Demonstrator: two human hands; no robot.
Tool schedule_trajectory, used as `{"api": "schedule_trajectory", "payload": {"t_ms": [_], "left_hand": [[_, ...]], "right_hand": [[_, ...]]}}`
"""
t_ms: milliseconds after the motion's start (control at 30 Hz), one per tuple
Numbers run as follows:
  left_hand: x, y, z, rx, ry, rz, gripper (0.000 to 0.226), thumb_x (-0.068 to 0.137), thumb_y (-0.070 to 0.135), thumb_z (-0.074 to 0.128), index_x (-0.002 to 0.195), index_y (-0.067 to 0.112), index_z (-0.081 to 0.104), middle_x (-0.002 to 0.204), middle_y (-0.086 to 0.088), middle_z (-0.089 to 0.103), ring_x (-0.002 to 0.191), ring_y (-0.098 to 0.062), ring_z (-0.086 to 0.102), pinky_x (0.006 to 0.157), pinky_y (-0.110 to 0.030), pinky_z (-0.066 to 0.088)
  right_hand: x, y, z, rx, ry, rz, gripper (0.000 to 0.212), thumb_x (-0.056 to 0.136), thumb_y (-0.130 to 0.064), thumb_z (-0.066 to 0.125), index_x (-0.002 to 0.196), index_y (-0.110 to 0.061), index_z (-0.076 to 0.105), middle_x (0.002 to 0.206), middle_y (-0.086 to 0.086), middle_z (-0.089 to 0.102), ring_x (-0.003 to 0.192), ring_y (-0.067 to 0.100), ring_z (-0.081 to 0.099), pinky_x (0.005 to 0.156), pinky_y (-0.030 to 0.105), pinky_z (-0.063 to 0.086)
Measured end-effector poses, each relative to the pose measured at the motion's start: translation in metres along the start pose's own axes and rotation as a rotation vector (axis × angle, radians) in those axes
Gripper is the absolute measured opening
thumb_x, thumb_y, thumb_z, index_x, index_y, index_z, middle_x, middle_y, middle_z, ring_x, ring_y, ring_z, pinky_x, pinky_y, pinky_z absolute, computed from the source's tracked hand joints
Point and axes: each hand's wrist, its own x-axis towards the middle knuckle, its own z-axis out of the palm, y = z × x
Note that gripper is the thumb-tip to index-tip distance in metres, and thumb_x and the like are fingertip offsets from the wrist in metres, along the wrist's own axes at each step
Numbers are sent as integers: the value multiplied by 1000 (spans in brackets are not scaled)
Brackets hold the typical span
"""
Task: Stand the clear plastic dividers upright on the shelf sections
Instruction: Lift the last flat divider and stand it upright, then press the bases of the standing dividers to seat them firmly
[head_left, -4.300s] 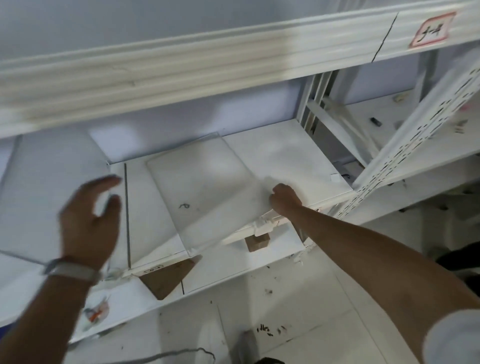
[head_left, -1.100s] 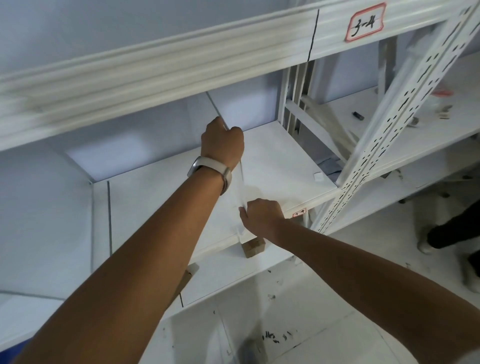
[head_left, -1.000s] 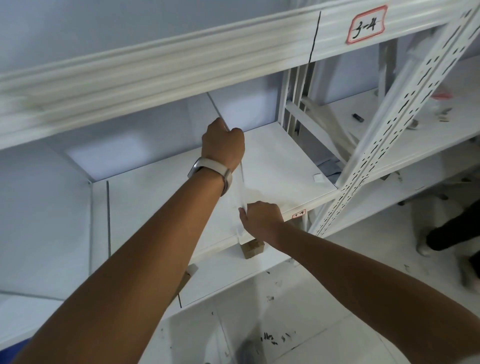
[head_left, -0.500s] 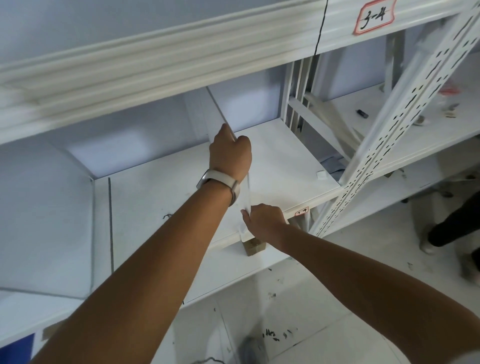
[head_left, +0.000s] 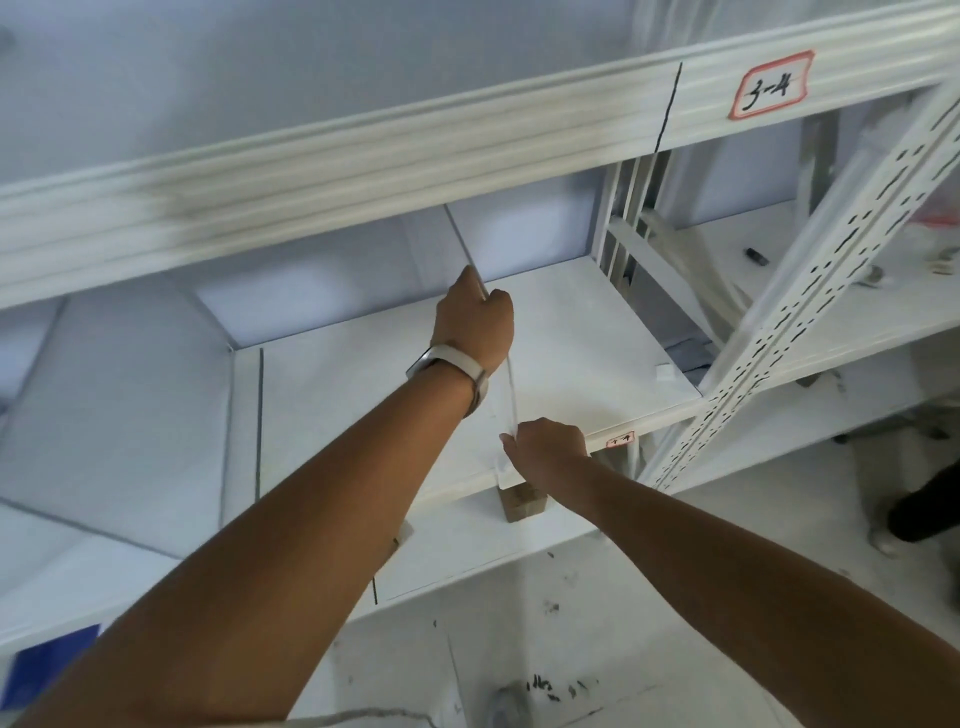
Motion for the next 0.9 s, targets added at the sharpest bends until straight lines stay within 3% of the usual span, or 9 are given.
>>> {"api": "schedule_trajectory", "payload": {"t_ms": [67,133,167,233,533,733,900], "left_hand": [[-5,-1,-9,60,-47,-6,21,84,37,38,81,17,46,80,-6,57,74,-32,62,73,-52,58],[-16,-6,-20,185,-140,30,51,90,57,32,113,19,57,115,-9,65,107,-33,63,97,-50,49],[-25,-13,-27,250,-190,52,60,93,59,29,132,20,52,136,-8,57,125,-31,53,109,-44,39],[-47,-32,-48,326,-260,62,62,97,55,31,149,20,34,154,-4,37,141,-24,34,116,-36,24],[-158,-106,-204,613,-138,-52,65,97,53,34,152,18,28,155,-9,34,141,-27,34,114,-40,30],[-258,-123,-292,723,-79,-106,65,99,48,36,151,11,25,155,-14,33,140,-30,35,112,-39,30],[-331,-131,-341,793,-49,-130,66,98,49,37,151,11,26,154,-12,35,138,-29,38,110,-40,33]], "right_hand": [[-9,-1,-2,-50,-61,-7,45,101,-45,33,112,-15,65,108,5,68,100,28,66,72,34,40],[-21,0,0,-58,-104,-6,42,99,-46,38,113,-16,63,110,3,67,102,27,65,72,35,40],[-28,0,1,-41,-117,-6,40,98,-45,39,114,-17,62,112,3,67,103,27,64,73,35,39],[-44,-3,-1,-2,-122,-13,39,96,-43,39,117,-17,60,116,4,65,105,27,63,74,35,40],[-134,-51,-37,-78,-94,-49,56,98,-45,37,147,-18,33,147,7,41,131,30,44,104,44,39],[-228,-93,-46,-93,-99,-67,57,91,-44,42,140,-16,40,142,10,40,128,31,41,97,47,40],[-301,-113,-56,-35,-93,-30,67,92,-48,41,150,-17,29,158,11,23,143,33,24,109,49,32]]}}
